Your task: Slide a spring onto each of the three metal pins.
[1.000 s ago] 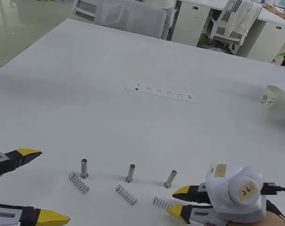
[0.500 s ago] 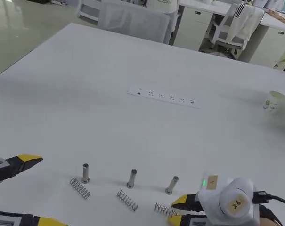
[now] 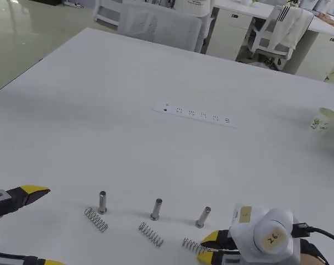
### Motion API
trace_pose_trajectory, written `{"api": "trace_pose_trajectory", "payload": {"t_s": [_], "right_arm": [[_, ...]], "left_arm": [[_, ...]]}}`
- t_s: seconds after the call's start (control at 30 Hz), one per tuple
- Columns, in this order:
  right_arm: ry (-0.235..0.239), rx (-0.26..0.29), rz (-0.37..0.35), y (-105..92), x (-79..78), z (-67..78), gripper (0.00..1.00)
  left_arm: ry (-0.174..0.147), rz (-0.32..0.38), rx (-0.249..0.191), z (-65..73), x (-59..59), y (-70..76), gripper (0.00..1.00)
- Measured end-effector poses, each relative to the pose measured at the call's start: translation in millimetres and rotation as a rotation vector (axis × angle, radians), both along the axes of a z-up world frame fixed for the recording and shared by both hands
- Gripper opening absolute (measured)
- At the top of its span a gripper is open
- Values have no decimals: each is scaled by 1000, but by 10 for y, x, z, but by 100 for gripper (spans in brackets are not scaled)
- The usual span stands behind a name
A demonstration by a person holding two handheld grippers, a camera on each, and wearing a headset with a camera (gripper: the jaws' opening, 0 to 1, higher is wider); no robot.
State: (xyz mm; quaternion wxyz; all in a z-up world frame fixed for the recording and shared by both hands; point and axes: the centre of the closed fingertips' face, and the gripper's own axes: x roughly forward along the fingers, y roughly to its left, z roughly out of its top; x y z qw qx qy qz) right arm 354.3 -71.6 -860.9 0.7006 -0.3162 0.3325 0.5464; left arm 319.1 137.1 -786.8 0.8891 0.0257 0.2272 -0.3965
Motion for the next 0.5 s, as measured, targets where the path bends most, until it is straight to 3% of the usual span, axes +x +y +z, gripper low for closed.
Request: {"api": "trace_pose_trajectory", "payload": {"t_s": [0.07,0.27,0.37,0.5], "right_arm": [[14,3,-1,1,-15,1,8],[-5,3,21,1,-23,37,8],[-10,18,20,-3,-27,110,8],[-12,24,21,-28,-31,175,8]], "left_arm": [[1,-1,0,0,-8,1,96],[5,-17,1,14,-44,-22,95],[42,-44,-59,59,-122,-81,88],[56,-70,-91,74,-167,-110,84]]}}
